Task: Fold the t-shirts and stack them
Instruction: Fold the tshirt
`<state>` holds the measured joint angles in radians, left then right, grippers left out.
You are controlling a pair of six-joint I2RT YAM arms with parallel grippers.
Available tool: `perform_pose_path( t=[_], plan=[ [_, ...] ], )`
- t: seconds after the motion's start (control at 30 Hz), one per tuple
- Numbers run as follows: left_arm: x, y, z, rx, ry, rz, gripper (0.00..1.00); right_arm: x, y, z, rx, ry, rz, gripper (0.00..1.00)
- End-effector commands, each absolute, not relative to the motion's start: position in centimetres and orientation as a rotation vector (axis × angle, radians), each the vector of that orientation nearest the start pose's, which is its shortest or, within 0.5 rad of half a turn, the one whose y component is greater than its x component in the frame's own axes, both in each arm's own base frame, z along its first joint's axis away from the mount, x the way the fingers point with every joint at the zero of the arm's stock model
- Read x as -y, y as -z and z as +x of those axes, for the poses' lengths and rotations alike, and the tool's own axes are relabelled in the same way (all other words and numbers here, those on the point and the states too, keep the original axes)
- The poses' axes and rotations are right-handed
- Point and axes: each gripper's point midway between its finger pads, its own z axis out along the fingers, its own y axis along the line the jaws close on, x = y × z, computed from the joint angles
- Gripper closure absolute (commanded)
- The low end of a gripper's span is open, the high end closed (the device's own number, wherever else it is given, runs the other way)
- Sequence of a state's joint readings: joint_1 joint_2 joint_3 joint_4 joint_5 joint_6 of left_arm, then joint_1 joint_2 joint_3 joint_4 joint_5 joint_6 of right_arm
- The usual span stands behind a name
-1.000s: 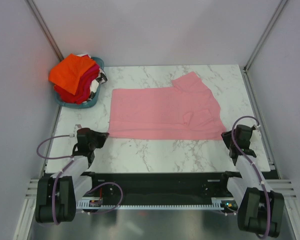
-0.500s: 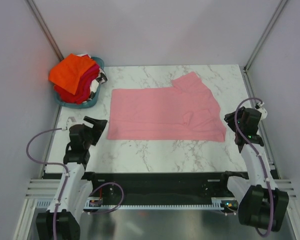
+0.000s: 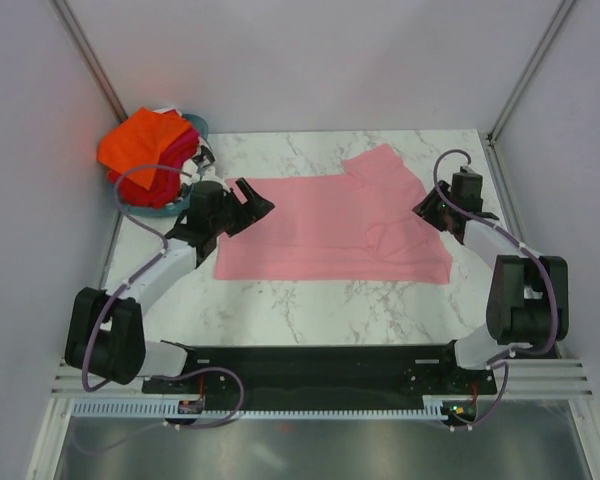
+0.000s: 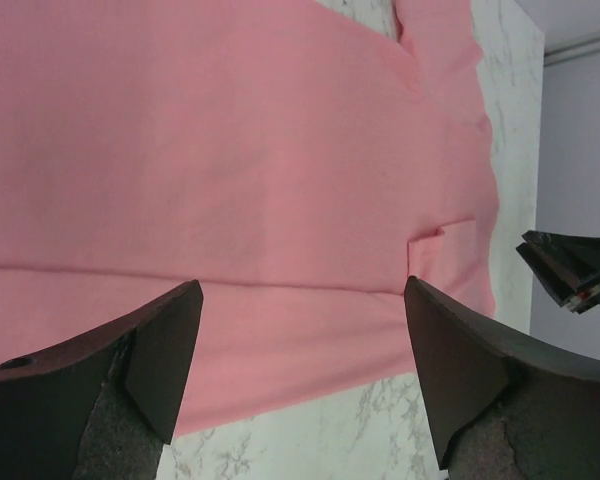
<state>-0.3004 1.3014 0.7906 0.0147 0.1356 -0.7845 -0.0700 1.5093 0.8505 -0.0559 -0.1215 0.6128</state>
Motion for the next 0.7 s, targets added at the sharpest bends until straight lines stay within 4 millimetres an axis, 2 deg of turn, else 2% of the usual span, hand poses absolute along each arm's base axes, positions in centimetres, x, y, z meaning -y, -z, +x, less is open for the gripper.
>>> perform_pose_path(
  t=[0.0, 0.03, 0.07, 0.1, 0.13, 0.17, 0.2, 0.23, 0.27, 0.3, 0.33, 0.37, 0.4, 0.43, 0.47, 0.5, 0.53, 0.57, 0.6, 0.67],
  plan=[
    [16.2, -17.7, 40.1, -2.046, 0.691, -0.360, 0.11, -2.7, -12.8, 45.1, -2.119, -0.399, 0.590, 0.52],
    [16.0, -18.1, 41.1, -2.033, 0.674, -0.355, 0.11, -3.1, -11.5, 45.8, -2.154, -0.383, 0.587, 0.52],
    [15.4, -17.1, 42.8, -2.045, 0.610, -0.371, 0.12, -2.5, -11.5, 48.1, -2.154, -0.335, 0.580, 0.51],
    [15.4, -17.1, 42.8, -2.045, 0.609, -0.371, 0.12, -2.5, -12.7, 48.8, -2.131, -0.340, 0.573, 0.51],
    [15.2, -17.1, 43.3, -2.043, 0.596, -0.376, 0.12, -2.2, -11.2, 49.7, -2.160, -0.317, 0.583, 0.50],
    [15.0, -17.5, 44.2, -2.029, 0.583, -0.379, 0.11, -2.1, -11.3, 50.6, -2.160, -0.308, 0.583, 0.49],
    [14.9, -16.8, 44.8, -2.043, 0.571, -0.381, 0.12, -1.8, -12.5, 52.1, -2.137, -0.293, 0.574, 0.49],
    [14.7, -17.2, 45.7, -2.031, 0.563, -0.378, 0.12, -1.8, -10.8, 52.9, -2.172, -0.283, 0.580, 0.49],
    [14.7, -17.3, 46.2, -2.029, 0.558, -0.375, 0.12, -1.7, -10.7, 53.7, -2.174, -0.282, 0.579, 0.49],
    [14.7, -16.1, 46.8, -2.052, 0.547, -0.377, 0.12, -1.7, -11.8, 55.2, -2.150, -0.287, 0.570, 0.49],
    [14.5, -16.8, 47.8, -2.035, 0.548, -0.378, 0.12, -3.2, -10.2, 55.9, -2.183, -0.295, 0.549, 0.48],
    [14.6, -16.8, 48.3, -2.035, 0.555, -0.374, 0.12, -3.2, -9.9, 56.6, -2.184, -0.294, 0.547, 0.49],
    [14.7, -15.7, 48.8, -2.056, 0.551, -0.378, 0.12, -3.4, -9.6, 58.0, -2.181, -0.304, 0.543, 0.48],
    [14.5, -16.5, 49.7, -2.037, 0.560, -0.382, 0.12, -3.5, -9.6, 58.7, -2.177, -0.310, 0.544, 0.48],
    [14.6, -16.3, 50.1, -2.042, 0.570, -0.382, 0.12, -3.6, -10.7, 60.1, -2.150, -0.320, 0.535, 0.48],
    [14.4, -16.2, 51.1, -2.039, 0.570, -0.389, 0.12, -3.9, -9.2, 60.7, -2.173, -0.326, 0.535, 0.47],
    [14.4, -16.0, 51.5, -2.041, 0.572, -0.389, 0.12, -4.0, -9.0, 61.3, -2.170, -0.329, 0.535, 0.46],
    [14.4, -15.9, 51.9, -2.042, 0.582, -0.390, 0.12, -4.0, -10.5, 62.8, -2.131, -0.342, 0.523, 0.46],
    [14.4, -15.9, 52.3, -2.042, 0.589, -0.395, 0.12, -4.1, -8.6, 63.2, -2.160, -0.340, 0.528, 0.45],
    [13.9, -15.3, 53.3, -2.046, 0.596, -0.411, 0.12, -4.2, -8.3, 64.4, -2.151, -0.348, 0.521, 0.41]
  ],
)
